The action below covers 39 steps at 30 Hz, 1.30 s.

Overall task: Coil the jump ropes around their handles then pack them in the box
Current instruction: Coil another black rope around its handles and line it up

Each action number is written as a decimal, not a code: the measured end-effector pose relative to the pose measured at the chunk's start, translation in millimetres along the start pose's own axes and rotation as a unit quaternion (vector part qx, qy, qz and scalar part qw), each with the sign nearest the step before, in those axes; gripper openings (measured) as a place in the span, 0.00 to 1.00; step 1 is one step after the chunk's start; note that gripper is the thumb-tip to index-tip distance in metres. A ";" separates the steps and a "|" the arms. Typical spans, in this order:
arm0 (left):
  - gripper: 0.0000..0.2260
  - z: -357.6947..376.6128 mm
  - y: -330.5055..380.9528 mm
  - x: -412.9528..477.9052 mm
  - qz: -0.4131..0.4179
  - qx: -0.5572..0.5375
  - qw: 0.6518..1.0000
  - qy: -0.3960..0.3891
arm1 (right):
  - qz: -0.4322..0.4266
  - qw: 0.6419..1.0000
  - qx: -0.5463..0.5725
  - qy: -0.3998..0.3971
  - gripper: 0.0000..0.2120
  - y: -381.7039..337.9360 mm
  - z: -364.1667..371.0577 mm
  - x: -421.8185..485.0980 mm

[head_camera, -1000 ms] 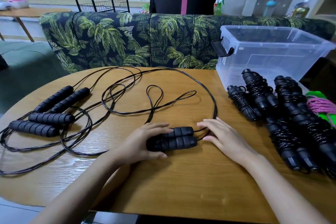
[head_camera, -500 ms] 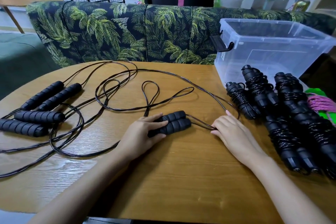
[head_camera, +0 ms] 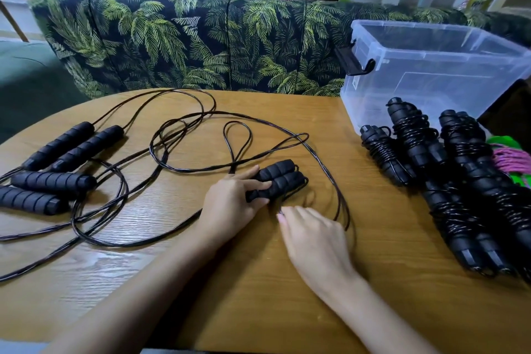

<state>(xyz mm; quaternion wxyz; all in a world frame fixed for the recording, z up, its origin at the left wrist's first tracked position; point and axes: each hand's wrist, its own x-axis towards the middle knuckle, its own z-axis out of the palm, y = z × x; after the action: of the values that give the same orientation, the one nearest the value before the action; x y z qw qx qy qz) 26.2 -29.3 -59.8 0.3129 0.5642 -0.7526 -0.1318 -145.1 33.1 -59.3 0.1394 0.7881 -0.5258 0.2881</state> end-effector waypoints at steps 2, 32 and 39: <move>0.18 -1.9 -1.4 1.2 0.006 0.010 1.000 -0.008 | 0.005 1.000 -0.008 -0.003 0.15 -17.9 4.5 1.6; 0.21 -25.5 -16.8 12.7 0.067 -0.002 0.984 -0.165 | -0.108 0.994 -0.013 -0.023 0.16 28.4 -9.4 -18.2; 0.22 -9.7 -25.4 -5.0 0.059 -0.064 0.995 -0.052 | -0.008 0.994 -0.086 -0.067 0.18 98.2 -40.9 -25.3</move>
<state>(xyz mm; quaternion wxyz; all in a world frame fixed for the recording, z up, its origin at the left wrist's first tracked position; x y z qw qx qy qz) 52.5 -31.4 -68.0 0.3165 0.4898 -0.7898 -0.1900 -254.1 33.4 -50.1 0.1734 0.7948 -0.5508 0.1866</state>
